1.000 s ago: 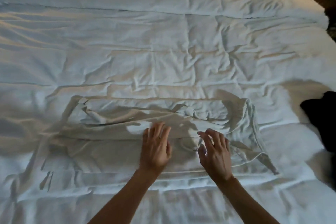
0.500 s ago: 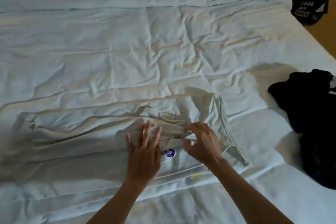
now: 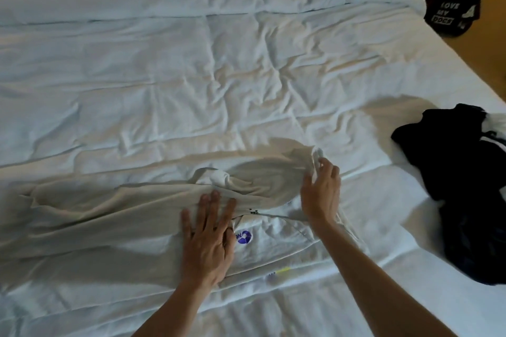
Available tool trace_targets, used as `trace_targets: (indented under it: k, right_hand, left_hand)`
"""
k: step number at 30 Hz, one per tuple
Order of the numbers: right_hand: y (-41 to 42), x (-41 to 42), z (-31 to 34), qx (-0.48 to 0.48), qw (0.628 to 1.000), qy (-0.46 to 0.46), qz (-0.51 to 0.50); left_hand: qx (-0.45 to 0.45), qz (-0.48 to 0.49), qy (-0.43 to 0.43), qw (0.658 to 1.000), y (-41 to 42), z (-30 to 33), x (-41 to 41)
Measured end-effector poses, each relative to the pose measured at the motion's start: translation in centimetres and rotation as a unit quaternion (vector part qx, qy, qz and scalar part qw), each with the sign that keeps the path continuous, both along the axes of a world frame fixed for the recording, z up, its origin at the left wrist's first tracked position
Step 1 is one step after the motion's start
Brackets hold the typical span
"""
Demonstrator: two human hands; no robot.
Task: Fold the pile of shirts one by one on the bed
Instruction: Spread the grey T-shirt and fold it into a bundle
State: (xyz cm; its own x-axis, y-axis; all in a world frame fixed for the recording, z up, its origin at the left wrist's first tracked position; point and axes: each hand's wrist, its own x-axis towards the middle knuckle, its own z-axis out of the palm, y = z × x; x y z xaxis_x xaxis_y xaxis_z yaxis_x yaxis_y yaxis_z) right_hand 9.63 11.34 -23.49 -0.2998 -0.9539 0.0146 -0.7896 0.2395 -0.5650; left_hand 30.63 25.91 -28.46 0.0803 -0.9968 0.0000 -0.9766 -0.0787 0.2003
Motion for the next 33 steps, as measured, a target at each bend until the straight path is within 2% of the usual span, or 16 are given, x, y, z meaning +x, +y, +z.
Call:
trace_targets:
  k: [2,5,6,8,11,13,15,17,20,22,24,27,30,33]
  right_hand:
    - [3.0,1.9,0.4,-0.056,0.992,0.069,0.089]
    - [7.3,4.7,-0.7,-0.006,0.947,0.112,0.3]
    - [8.3,5.0,-1.7,0.018,0.931,0.128,0.342]
    - [9.4,5.5,-3.3,0.051,0.916,0.161,0.365]
    - [9.9,6.7,-4.1,0.081,0.929,0.185,0.311]
    - [10.8,8.4,-3.3,0.052,0.945,0.157,0.282]
    - [12.8,11.5,-1.6,-0.014,0.945,0.112,0.306]
    - [15.9,15.5,-0.8,-0.073,0.919,0.072,0.381]
    - [21.0,23.2,-0.1,-0.098,0.862,0.009,0.497]
    - [23.7,27.9,-0.3,-0.049,0.816,0.028,0.575]
    - [25.8,31.5,-0.7,0.01,0.783,0.062,0.619]
    - [26.9,35.0,-0.9,0.026,0.794,0.059,0.604]
    - [26.6,36.8,-0.5,0.042,0.827,0.049,0.559]
    - [26.1,36.6,0.0,0.092,0.872,-0.027,0.48]
  left_hand:
    - [0.017,0.003,0.002,1.0,-0.2,0.2,0.1]
    - [0.0,0.004,0.036,0.999,-0.7,1.8,0.9]
    - [-0.017,0.013,0.046,0.999,-0.7,2.4,1.6]
    - [-0.03,0.052,0.039,0.997,-0.3,2.8,4.7]
    - [0.01,0.111,0.008,0.994,2.1,1.6,11.6]
    - [0.043,0.061,0.012,0.997,4.3,1.3,15.9]
    - [0.014,-0.03,0.051,0.998,5.7,1.9,19.3]
    - [-0.038,-0.065,0.081,0.994,5.7,3.4,22.6]
    - [-0.062,0.028,0.086,0.994,4.1,5.7,28.3]
    - [-0.02,0.074,0.045,0.996,2.5,6.7,31.9]
    - [0.094,0.078,0.004,0.993,1.1,7.1,34.4]
    - [0.194,0.074,0.01,0.978,-0.5,7.4,35.8]
    - [0.204,0.089,-0.003,0.975,-0.9,7.6,35.5]
    - [0.206,0.145,0.061,0.966,-1.3,9.1,35.7]
